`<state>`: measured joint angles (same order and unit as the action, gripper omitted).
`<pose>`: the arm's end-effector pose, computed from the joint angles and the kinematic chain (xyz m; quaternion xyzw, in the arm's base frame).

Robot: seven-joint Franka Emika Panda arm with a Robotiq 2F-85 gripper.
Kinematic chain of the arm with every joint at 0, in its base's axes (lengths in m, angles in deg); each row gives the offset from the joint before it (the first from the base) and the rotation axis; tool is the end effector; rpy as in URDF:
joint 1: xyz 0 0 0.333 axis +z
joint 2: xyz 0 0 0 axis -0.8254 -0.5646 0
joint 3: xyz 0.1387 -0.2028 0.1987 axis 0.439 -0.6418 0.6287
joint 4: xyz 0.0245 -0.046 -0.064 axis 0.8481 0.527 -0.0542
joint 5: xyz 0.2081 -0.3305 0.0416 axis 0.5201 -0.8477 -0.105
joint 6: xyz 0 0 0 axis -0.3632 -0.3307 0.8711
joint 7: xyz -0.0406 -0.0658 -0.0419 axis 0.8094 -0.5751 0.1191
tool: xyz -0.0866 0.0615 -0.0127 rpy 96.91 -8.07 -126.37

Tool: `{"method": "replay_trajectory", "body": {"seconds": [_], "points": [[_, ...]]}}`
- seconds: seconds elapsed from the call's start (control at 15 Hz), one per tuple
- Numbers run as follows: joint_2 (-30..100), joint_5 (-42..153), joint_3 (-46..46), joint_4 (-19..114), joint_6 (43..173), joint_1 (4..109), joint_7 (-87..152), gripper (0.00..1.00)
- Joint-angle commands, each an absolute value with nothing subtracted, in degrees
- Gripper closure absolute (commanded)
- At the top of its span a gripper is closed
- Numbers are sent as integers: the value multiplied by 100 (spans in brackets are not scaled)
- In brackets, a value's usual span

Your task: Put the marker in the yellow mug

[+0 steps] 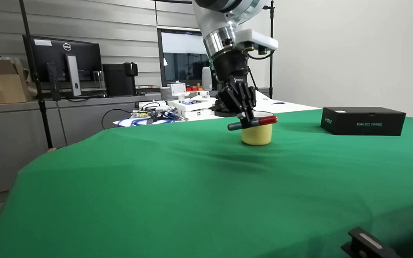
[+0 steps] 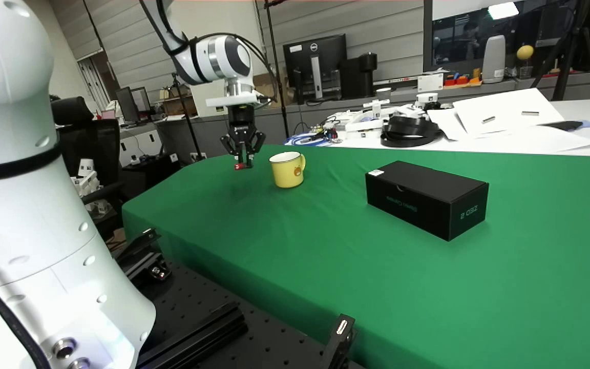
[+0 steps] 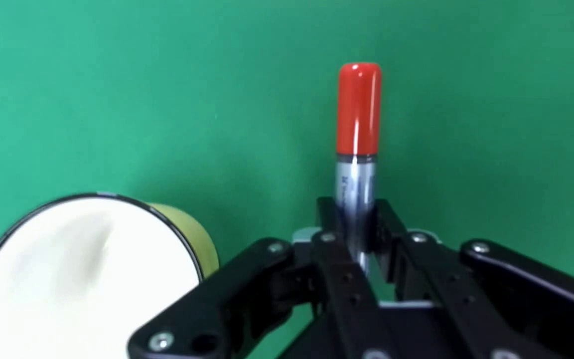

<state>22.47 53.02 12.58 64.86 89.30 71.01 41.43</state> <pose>0.5329 0.2296 0.2083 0.9443 0.2657 -0.1918 0.0308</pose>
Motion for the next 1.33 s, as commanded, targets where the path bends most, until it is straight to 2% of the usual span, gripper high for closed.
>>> {"method": "replay_trajectory", "body": {"seconds": [0.0,0.2,0.6,0.8,1.27], "points": [[1886,5627,1228,5576,7568,6924,3825,95],[1651,6057,1213,4976,6474,6696,3850,95],[1109,7030,1029,3903,5092,6290,3340,95],[883,7545,905,3519,4800,6107,2983,95],[432,8043,699,3152,5017,5872,2599,95]]}}
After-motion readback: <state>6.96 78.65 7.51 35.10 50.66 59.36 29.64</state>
